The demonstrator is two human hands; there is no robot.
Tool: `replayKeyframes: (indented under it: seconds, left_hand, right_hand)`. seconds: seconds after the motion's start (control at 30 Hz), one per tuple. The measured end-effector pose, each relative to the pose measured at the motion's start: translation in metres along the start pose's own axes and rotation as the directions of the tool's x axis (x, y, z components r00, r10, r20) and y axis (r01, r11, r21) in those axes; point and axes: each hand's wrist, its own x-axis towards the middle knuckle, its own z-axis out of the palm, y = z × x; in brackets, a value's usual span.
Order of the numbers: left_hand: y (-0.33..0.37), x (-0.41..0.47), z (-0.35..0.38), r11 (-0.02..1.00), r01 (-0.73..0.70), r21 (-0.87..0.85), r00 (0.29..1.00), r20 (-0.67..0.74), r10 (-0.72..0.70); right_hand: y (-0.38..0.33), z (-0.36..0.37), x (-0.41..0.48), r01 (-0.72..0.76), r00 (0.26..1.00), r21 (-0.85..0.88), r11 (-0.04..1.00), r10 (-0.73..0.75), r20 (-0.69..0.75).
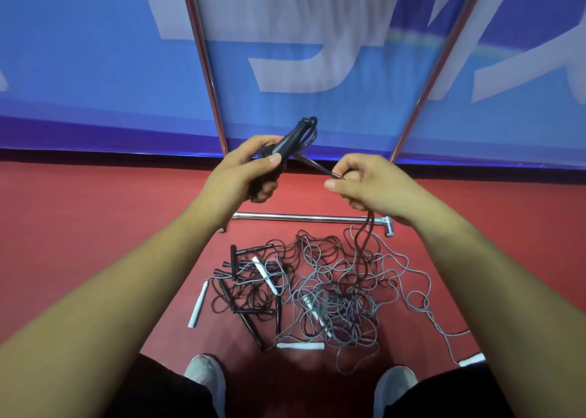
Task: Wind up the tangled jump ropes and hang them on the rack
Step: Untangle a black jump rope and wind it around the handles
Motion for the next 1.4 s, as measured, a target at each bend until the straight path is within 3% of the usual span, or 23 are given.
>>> replayKeyframes:
  seconds: [0.23, 0.47, 0.57, 0.67, 0.8, 0.9, 1.03, 1.13, 1.3, 1.4]
  left_hand:
    - [0.002, 0.003, -0.003, 0.999, 0.039, 0.017, 0.993, -0.114, -0.037]
    - [-0.003, 0.006, -0.011, 0.97, 0.048, 0.237, 0.978, -0.209, 0.003]
    - [-0.011, 0.006, -0.016, 0.815, 0.054, 0.576, 0.978, -0.196, 0.074]
    - [-0.018, 0.004, -0.013, 0.637, 0.035, 0.77, 0.987, -0.127, 0.099]
    - [-0.025, 0.006, -0.003, 0.45, -0.061, 0.891, 0.99, -0.002, 0.139]
    - [-0.03, 0.003, 0.004, 0.3, -0.116, 0.947, 0.992, 0.097, 0.077]
    - [-0.025, 0.0, 0.018, 0.22, -0.116, 0.968, 0.992, 0.125, -0.023]
    - [-0.023, 0.001, 0.018, 0.221, -0.18, 0.959, 0.984, 0.178, 0.031]
    - [-0.02, -0.001, 0.01, 0.323, -0.357, 0.877, 0.928, 0.373, 0.014]
    - [-0.017, -0.003, 0.009, 0.476, -0.404, 0.781, 0.883, 0.469, -0.02]
  right_hand:
    - [-0.003, 0.003, -0.003, 0.013, 1.0, -0.078, 0.997, -0.015, -0.016]
    - [-0.012, 0.0, -0.007, 0.002, 0.997, -0.142, 0.99, -0.013, -0.072]
    - [-0.021, 0.002, -0.013, 0.038, 0.999, -0.215, 0.976, -0.043, -0.019]
    - [-0.031, 0.008, -0.018, 0.083, 0.997, -0.24, 0.967, -0.079, 0.028]
    - [-0.034, 0.013, -0.02, 0.1, 0.995, -0.19, 0.977, -0.097, 0.021]
    - [-0.035, 0.014, -0.02, 0.134, 0.989, -0.214, 0.968, -0.143, -0.03]
    - [-0.034, 0.008, -0.02, 0.145, 0.976, -0.247, 0.958, -0.179, -0.123]
    - [-0.032, 0.004, -0.018, 0.156, 0.961, -0.237, 0.959, -0.203, -0.187]
    - [-0.02, -0.005, -0.008, 0.149, 0.956, -0.165, 0.975, -0.185, -0.229]
    - [-0.011, -0.01, -0.002, 0.124, 0.97, -0.062, 0.99, -0.134, -0.201]
